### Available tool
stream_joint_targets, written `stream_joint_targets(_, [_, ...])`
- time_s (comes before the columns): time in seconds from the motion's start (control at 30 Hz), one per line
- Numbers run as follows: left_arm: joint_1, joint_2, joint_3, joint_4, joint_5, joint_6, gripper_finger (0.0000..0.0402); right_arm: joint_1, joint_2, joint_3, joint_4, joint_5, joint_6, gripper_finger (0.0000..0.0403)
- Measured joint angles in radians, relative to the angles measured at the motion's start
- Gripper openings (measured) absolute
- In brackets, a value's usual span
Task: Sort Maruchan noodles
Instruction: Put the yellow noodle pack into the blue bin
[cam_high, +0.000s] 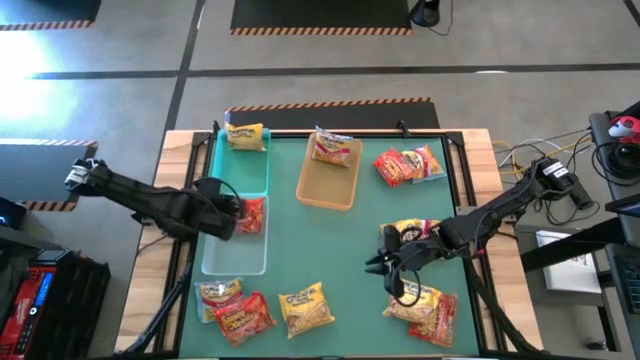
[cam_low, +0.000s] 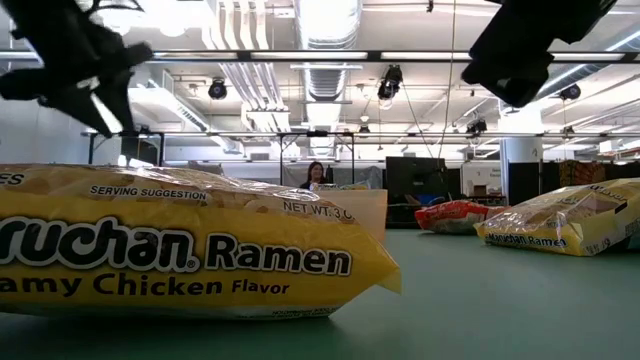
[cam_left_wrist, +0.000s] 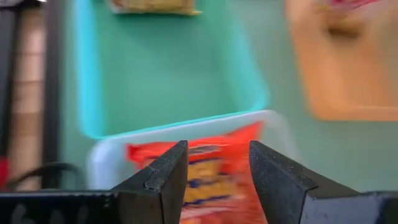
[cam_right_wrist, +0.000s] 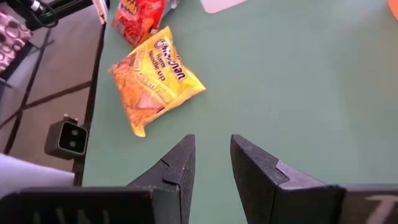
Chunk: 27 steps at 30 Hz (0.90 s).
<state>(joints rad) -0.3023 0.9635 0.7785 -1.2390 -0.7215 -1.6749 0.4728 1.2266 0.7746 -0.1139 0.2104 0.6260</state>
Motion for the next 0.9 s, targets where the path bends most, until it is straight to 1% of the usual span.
stream_joint_targets(0.1, [-0.002, 0.007, 0.042, 0.12, -0.003, 0.077, 0.0152, 0.0, 0.0, 0.0, 0.0, 0.0, 0.009, 0.0093])
stream_joint_targets(0.2, [-0.013, 0.043, 0.075, 0.319, 0.0, 0.211, 0.0152, 0.0, 0.0, 0.0, 0.002, 0.0, 0.009, 0.0093])
stream_joint_targets(0.3, [-0.038, 0.113, 0.107, 0.516, 0.036, 0.32, 0.0152, 0.0, 0.0, 0.0, 0.004, 0.0, 0.009, 0.0093])
stream_joint_targets(0.37, [-0.065, 0.177, 0.132, 0.601, 0.064, 0.347, 0.0152, 0.0, 0.0, 0.0, 0.006, 0.0, 0.009, 0.0093])
stream_joint_targets(0.43, [-0.101, 0.253, 0.165, 0.647, 0.109, 0.346, 0.0152, 0.0, 0.004, 0.0, 0.007, 0.0, 0.009, 0.0093])
stream_joint_targets(0.53, [-0.171, 0.383, 0.239, 0.667, 0.188, 0.304, 0.0152, 0.0, 0.006, 0.0, 0.007, -0.019, 0.009, 0.0093])
stream_joint_targets(0.63, [-0.25, 0.511, 0.326, 0.646, 0.217, 0.224, 0.0152, 0.0, 0.006, 0.0, 0.007, -0.034, 0.018, 0.0093])
stream_joint_targets(0.8, [-0.363, 0.674, 0.459, 0.443, 0.226, -0.028, 0.0152, 0.003, 0.006, 0.0, 0.028, -0.086, 0.226, 0.0093])
stream_joint_targets(0.9, [-0.407, 0.736, 0.516, 0.443, 0.227, -0.109, 0.0146, 0.002, 0.006, 0.0, 0.029, -0.079, 0.279, 0.0093])
